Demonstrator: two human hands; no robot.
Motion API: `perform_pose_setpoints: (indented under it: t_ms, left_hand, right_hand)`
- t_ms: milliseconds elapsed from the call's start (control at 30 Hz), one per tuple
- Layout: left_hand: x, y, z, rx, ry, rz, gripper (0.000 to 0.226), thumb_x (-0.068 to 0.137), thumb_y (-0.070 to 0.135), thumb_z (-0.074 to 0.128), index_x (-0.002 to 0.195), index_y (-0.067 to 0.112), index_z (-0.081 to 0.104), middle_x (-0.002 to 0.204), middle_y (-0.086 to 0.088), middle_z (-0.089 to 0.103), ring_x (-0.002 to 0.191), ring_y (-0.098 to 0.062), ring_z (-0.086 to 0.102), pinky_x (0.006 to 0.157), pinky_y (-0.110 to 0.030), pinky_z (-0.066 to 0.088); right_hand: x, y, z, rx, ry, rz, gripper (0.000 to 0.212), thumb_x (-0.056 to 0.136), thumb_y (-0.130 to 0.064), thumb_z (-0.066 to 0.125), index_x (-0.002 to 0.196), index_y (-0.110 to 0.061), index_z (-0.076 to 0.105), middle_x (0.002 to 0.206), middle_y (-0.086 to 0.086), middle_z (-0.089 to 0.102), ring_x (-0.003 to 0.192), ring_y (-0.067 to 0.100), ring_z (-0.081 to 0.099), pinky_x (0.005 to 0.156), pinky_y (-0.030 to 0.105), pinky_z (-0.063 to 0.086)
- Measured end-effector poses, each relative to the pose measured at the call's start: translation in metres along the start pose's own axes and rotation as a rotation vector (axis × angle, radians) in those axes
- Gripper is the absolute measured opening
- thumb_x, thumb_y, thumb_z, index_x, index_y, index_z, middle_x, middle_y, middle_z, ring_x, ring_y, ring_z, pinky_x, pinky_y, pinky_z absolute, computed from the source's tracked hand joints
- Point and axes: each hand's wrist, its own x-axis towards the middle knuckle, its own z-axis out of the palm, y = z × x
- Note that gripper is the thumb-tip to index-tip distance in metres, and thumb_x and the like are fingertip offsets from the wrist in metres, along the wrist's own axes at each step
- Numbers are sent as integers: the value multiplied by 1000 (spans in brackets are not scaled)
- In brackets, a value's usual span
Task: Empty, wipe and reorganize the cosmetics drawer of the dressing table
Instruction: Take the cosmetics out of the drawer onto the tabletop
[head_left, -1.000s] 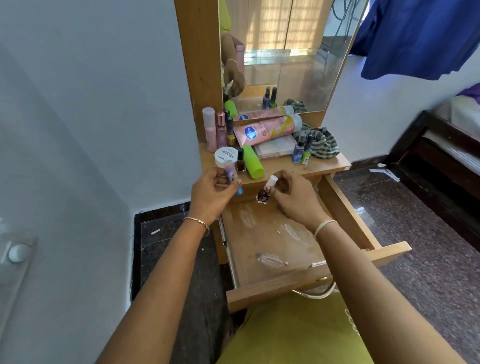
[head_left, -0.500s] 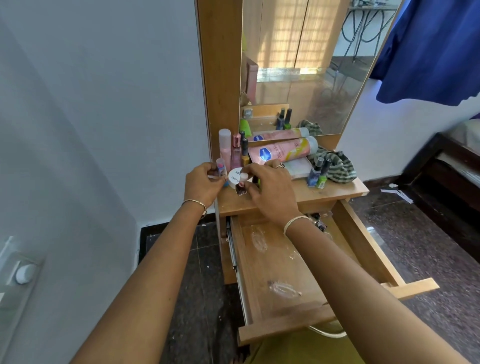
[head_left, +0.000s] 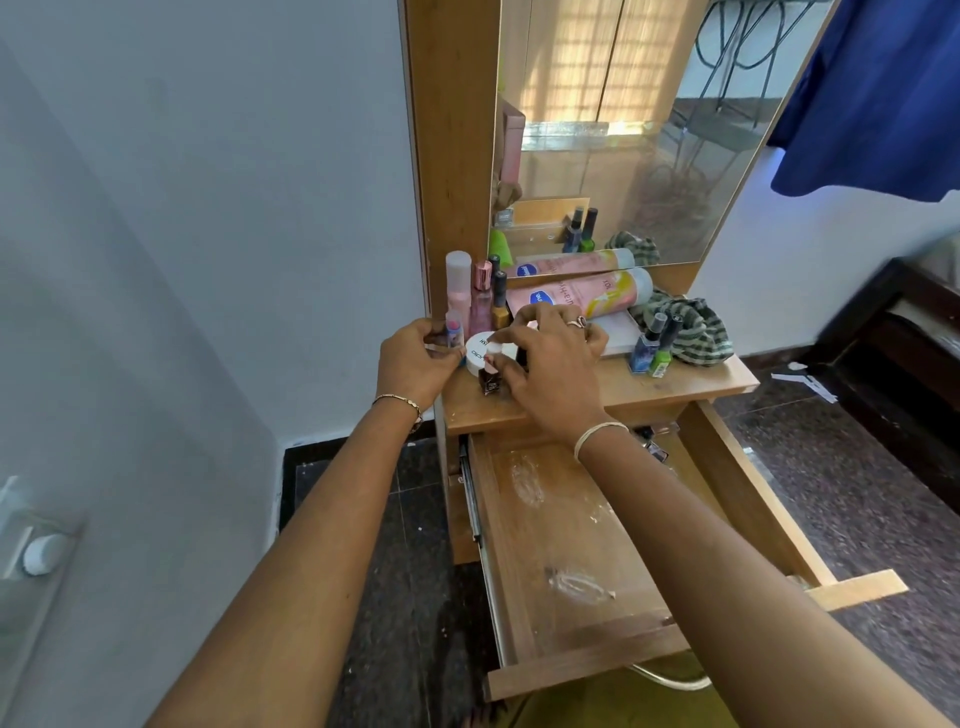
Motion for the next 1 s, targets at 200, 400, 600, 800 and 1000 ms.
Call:
perform_pose_setpoints:
  t_ms: [200, 400, 600, 800, 1000]
  left_hand:
    - [-5, 1, -2, -16, -4, -17, 42, 75, 20, 77, 115, 13, 63, 112, -3, 67, 82, -11, 61, 74, -17, 47]
    - [-20, 9, -9, -56, 71, -16, 44, 74, 20, 78, 113, 18, 57, 106, 1, 62, 86, -16, 62, 71, -19, 50]
    - [-70, 24, 2, -138, 188, 60, 30, 73, 23, 75, 94, 23, 53, 79, 14, 54, 72, -6, 53, 66, -21, 46]
    - [-123, 23, 47, -153, -121, 110, 7, 83, 33, 69, 78, 29, 66, 70, 10, 65, 62, 1, 56, 57, -9, 42]
    - [-127, 18, 107, 111, -482, 71, 43, 85, 29, 66, 126, 19, 57, 120, -3, 60, 101, -15, 60, 92, -26, 46]
  right_hand:
    - [-3, 2, 1, 10, -12, 10, 28, 84, -40, 66, 110, -30, 69, 118, -3, 53, 113, 21, 47, 91, 44, 23]
    - [-14, 5, -9, 67, -1, 57, 42, 80, -35, 70, 120, -32, 61, 121, -2, 50, 113, 21, 49, 99, 49, 29]
    - [-52, 42, -24, 82, 129, 194, 31, 79, -37, 70, 106, -29, 59, 111, -4, 55, 105, 20, 53, 94, 47, 35]
    - [-110, 113, -29, 85, 53, 543, 7, 82, -27, 65, 77, -25, 60, 79, -6, 60, 83, 22, 62, 64, 28, 42]
    - [-129, 155, -19, -27, -269, 594, 18, 82, -33, 66, 91, -17, 72, 100, 7, 70, 97, 26, 63, 76, 32, 49]
